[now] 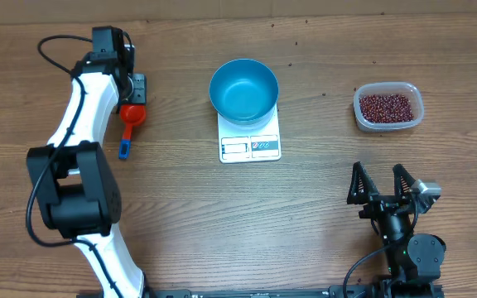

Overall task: Scoop item into bowl and weigh 150g on scale
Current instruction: 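Move the left gripper down over the red scoop's cup, then grasp the red scoop with the left gripper and lift it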

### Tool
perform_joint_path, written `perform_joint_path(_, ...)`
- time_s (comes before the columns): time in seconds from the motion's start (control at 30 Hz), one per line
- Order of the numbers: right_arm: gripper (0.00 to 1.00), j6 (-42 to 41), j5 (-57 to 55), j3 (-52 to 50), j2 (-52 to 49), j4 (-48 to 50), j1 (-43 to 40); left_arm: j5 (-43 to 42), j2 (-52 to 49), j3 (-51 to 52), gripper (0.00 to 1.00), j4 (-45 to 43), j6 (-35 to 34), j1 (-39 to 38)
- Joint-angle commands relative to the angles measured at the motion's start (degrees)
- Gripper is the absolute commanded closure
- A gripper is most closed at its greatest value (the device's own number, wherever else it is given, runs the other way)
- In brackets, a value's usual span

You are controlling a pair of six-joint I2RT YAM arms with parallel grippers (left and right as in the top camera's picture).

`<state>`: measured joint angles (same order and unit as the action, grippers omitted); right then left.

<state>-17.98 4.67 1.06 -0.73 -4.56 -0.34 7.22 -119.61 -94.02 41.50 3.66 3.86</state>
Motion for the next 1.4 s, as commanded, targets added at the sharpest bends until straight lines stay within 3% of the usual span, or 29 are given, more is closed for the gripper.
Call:
perform_joint_path(0.0, 0.00, -0.17, 0.09, -0.61, 0.57, 0.17, 0.33, 0.74, -3.85, -0.66, 0.46, 0.48, 2.40, 0.33)
perform_joint_path(0.1, 0.00, -0.20, 0.09, -0.61, 0.57, 0.17, 0.33, 0.74, -5.60, -0.66, 0.52, 1.20, 2.34, 0.44)
perform_joint_path(0.6, 0.00, -0.20, 0.09, -0.61, 0.57, 0.20, 0.33, 0.66, -5.88, -0.72, 0.46, -0.63, 2.34, 0.68)
perform_joint_path(1.03, 0.00, -0.17, 0.09, -0.61, 0.57, 0.20, 0.33, 0.26, -3.58, -11.69, 0.47, 11.26, -1.09, 0.63)
perform_joint_path(1.37, 0.00, -0.20, 0.07, -0.61, 0.57, 0.17, 0.33, -1.66, -6.14, -10.16, 0.45, 9.53, 0.70, 4.74)
